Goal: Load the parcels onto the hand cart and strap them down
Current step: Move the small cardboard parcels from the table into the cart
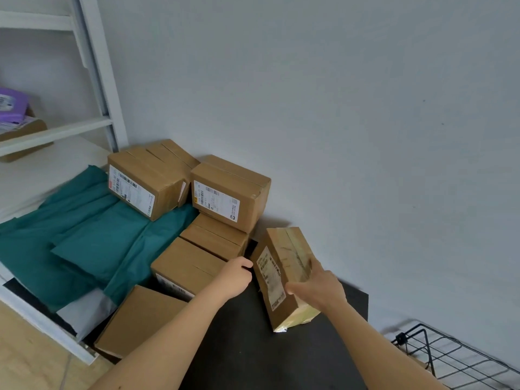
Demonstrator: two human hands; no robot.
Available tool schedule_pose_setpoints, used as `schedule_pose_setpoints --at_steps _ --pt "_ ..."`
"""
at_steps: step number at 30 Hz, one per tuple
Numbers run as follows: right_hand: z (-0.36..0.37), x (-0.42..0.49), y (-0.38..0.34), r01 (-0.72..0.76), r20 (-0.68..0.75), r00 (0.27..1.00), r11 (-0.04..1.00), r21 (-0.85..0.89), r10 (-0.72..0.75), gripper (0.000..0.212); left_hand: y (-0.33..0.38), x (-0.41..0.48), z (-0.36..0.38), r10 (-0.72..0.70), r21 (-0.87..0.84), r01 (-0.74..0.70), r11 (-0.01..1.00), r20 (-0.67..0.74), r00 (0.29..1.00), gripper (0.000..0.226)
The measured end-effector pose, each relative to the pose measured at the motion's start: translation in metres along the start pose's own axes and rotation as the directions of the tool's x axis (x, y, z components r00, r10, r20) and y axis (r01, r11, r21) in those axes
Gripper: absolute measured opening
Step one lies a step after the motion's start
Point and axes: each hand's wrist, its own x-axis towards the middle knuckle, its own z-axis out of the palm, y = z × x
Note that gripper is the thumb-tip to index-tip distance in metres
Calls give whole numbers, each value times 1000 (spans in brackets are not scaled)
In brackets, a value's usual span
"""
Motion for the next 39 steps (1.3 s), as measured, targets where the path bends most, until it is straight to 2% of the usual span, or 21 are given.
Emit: schedule_pose_setpoints --at_steps 3,6,9,11,15,18,20,22,24,27,31,35,39 --pt "-11 -5 14 -27 31 999 986 164 23 82 1 1 12 -14 -22 14 1000 4 1000 52" --pt "-23 -8 36 -129 105 990 909 397 94 73 2 1 27 -50 -34 50 998 28 998 62" --pt "-35 -18 58 -194 192 976 787 585 98 57 7 3 42 -123 -170 132 976 67 990 72" --pt "-44 -26 72 -197 220 973 738 645 67 48 14 3 52 -156 -282 191 940 142 977 76" --pt "-55 -35 99 -223 259 965 658 719 44 62 24 5 71 -147 -431 274 860 305 941 84" --pt "-61 -42 120 -237 276 961 586 775 24 71 32 4 85 -96 -444 285 849 400 911 86" --pt "-65 -48 132 -234 272 962 542 807 11 75 39 1 97 -69 -435 284 855 446 892 69" --pt "-71 -54 145 -232 271 963 511 828 -2 74 50 -4 111 -43 -445 274 852 463 885 37" --pt "-80 -60 160 -230 272 962 492 840 -15 68 63 -10 125 -26 -435 243 867 448 893 28" --pt "-96 -68 185 -247 283 959 488 837 1 49 82 -18 150 7 -418 192 888 430 903 37" --pt "-116 -79 225 -237 255 966 546 804 43 33 108 -32 201 62 -386 116 915 419 906 39" --pt "-133 -85 286 -196 194 979 506 840 59 46 130 -45 262 103 -374 67 925 418 903 56" --pt "-147 -91 360 -181 165 983 397 900 74 52 152 -61 331 104 -331 50 942 433 896 47"
